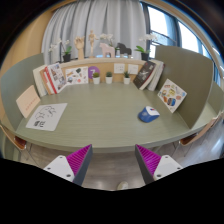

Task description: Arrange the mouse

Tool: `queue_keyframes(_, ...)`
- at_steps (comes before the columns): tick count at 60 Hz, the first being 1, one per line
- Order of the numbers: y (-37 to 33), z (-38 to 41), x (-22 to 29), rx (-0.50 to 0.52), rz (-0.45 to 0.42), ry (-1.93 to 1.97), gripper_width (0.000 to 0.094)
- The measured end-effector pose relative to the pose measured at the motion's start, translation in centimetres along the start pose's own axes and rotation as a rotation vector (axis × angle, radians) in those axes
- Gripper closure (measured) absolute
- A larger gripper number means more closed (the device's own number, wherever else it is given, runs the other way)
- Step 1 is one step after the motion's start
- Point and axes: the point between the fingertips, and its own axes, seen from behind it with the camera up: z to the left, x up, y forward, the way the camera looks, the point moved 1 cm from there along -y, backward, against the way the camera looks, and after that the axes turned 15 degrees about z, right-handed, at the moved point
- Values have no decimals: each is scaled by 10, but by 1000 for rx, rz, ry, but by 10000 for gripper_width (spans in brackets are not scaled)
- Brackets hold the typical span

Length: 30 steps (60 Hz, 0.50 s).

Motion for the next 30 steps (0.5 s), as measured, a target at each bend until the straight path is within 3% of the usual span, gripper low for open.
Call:
queue_keyframes(14,71,-117,22,-93,71,103,86)
queue_keyframes(30,141,-164,83,-59,129,76,94)
